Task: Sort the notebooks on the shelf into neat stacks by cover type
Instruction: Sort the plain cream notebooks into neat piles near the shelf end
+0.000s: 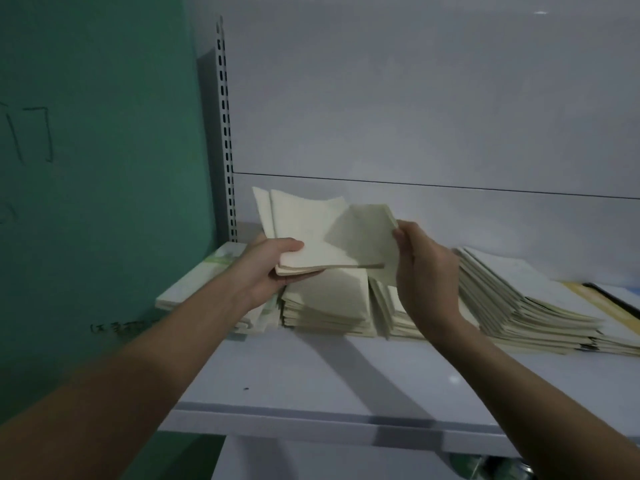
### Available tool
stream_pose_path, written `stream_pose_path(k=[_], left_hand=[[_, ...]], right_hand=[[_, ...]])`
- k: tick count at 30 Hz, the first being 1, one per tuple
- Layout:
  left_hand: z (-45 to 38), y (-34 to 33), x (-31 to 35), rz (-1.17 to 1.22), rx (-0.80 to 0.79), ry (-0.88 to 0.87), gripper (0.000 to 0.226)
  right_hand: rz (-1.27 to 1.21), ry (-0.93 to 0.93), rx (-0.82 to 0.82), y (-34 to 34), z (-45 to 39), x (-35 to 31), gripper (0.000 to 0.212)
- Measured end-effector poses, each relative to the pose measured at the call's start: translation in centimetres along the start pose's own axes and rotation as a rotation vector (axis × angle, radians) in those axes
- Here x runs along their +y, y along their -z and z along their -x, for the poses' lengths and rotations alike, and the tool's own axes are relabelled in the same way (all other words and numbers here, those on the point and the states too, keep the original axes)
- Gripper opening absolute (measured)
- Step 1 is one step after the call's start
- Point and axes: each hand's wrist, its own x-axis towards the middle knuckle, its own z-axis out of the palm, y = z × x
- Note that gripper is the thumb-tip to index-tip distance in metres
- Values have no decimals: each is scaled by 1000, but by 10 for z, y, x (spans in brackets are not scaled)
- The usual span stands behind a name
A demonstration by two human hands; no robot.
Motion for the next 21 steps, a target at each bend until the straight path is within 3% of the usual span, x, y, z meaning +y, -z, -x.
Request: stream_pose_path(k=[3,7,13,17,21], left_hand=[[-3,-24,-14,-48,-12,19,24],[-11,-51,-32,-101,-81,39,26],[-23,-80,-61,-81,-107,94,35],[-41,-92,-92,-37,-25,102,51],[-64,-110,-109,-40,4,136,73]], right_hand=[[86,163,21,6,7,5,28],[157,444,-182,12,25,26,21],[83,347,-346,29,33,56,25],[-80,-127,-695,39,18,67,41],[69,-564,-777,18,1,106,49]])
